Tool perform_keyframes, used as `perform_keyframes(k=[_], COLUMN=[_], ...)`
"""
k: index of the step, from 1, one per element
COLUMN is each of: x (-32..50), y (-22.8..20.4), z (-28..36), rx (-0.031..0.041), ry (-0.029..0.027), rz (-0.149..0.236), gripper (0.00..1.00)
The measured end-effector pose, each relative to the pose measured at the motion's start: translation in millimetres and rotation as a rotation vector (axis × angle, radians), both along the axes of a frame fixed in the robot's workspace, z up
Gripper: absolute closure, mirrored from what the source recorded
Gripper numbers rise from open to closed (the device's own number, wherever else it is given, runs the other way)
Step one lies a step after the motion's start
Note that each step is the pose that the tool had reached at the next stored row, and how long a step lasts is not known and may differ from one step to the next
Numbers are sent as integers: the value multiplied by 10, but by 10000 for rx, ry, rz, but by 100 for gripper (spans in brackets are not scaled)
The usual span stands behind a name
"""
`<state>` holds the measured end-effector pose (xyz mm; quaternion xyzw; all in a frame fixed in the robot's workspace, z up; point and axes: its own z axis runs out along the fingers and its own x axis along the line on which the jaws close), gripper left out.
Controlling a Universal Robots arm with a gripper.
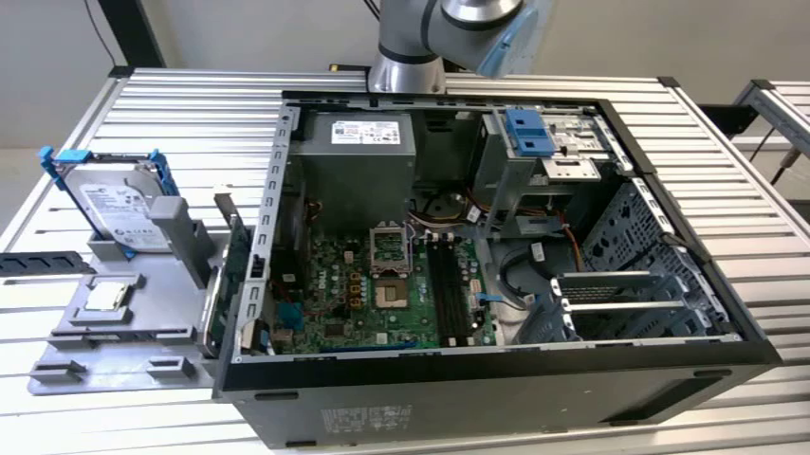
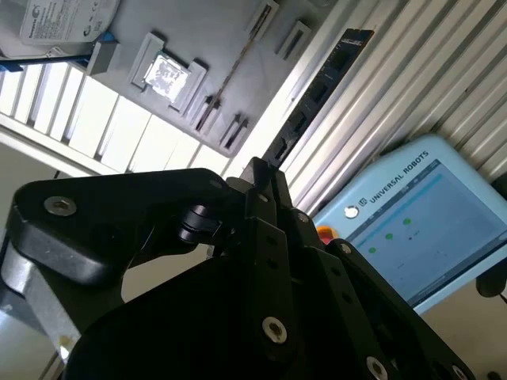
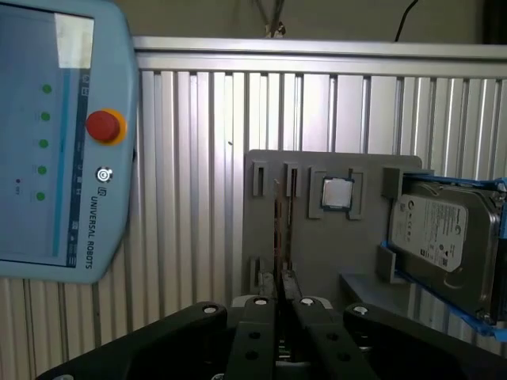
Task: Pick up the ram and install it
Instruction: 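Pick up the ram and move it above insertion slot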
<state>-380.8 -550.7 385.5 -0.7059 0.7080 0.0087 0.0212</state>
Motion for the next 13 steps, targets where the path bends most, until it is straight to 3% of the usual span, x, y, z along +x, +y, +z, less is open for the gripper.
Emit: perform_keyframes(k=[10, 13], x=[-1, 0], y=[0, 1], z=[4, 41], rx=[-1, -3], ry=[2, 3], rz=[-1, 0], gripper=[100, 100])
